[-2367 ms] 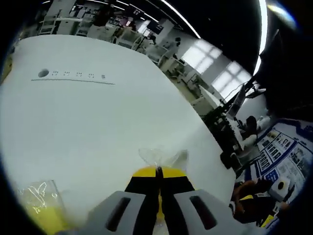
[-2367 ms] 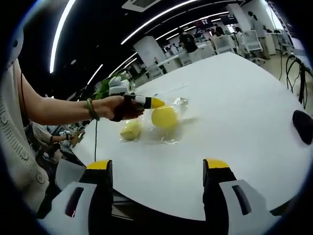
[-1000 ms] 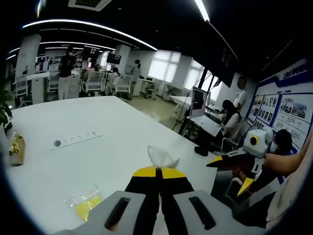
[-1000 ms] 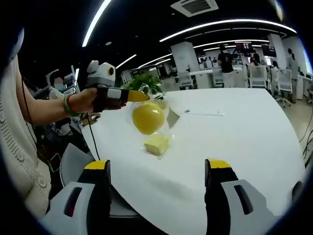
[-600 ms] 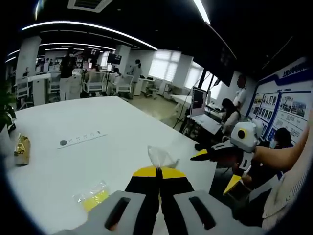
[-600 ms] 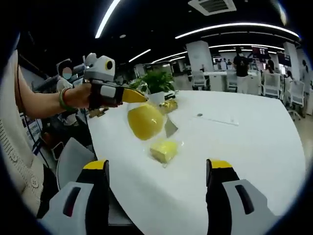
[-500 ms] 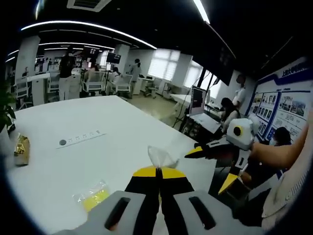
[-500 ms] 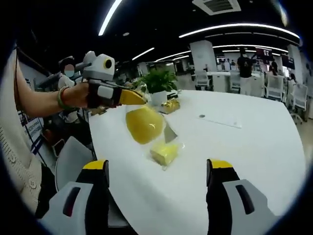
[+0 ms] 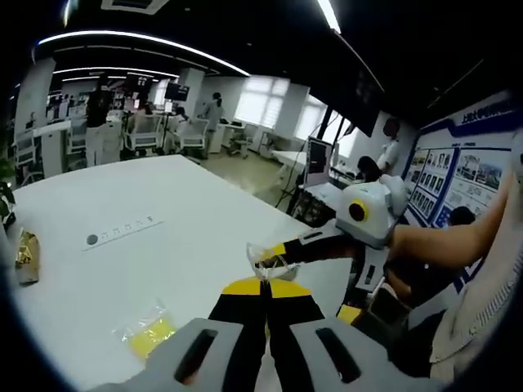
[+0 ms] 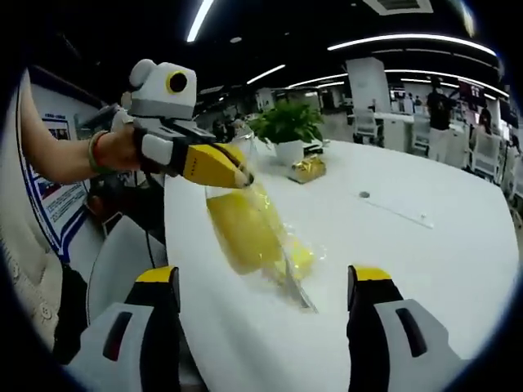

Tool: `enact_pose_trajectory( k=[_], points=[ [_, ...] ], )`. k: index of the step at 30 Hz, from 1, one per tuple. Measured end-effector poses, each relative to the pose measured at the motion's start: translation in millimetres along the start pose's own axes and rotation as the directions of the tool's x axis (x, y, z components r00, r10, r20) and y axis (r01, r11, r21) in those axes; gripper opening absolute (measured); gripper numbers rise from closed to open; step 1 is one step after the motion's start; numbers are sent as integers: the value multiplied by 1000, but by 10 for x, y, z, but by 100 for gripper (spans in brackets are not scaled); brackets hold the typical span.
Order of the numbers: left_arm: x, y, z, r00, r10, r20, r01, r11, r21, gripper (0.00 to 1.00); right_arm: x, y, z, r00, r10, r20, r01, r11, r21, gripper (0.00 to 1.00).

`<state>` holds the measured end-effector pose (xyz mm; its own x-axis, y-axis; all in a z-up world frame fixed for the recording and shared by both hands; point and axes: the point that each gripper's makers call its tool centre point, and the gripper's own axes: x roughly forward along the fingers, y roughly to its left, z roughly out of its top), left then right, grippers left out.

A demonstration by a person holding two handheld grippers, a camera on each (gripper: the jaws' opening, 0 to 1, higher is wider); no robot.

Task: Compare the silicone blocks by pressing each to a similar depth, holding the contact briefly, and releasing to observe deformation and rebound differences across the visible hardness samples.

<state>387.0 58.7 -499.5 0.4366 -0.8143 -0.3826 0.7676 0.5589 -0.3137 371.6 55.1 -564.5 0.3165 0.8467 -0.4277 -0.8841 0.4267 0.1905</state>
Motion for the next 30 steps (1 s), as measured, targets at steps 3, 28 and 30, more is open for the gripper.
enact_pose_trajectory(
  k=[3,28,30],
  points=[
    [20,-26,-7,1000,-12,-9,12,1000,5,0,98,21,25,1000,20,-16,-20,999,-29,78],
    [82,-150,-17,996,-79,-40,80,996,26,0,328,117,106,994,99,-43,-104,986,-132,34],
    [80,-177,-22,995,-91,-45,93,995,32,0,329,118,99,994,92,-55,-99,983,-157,27]
  ],
)
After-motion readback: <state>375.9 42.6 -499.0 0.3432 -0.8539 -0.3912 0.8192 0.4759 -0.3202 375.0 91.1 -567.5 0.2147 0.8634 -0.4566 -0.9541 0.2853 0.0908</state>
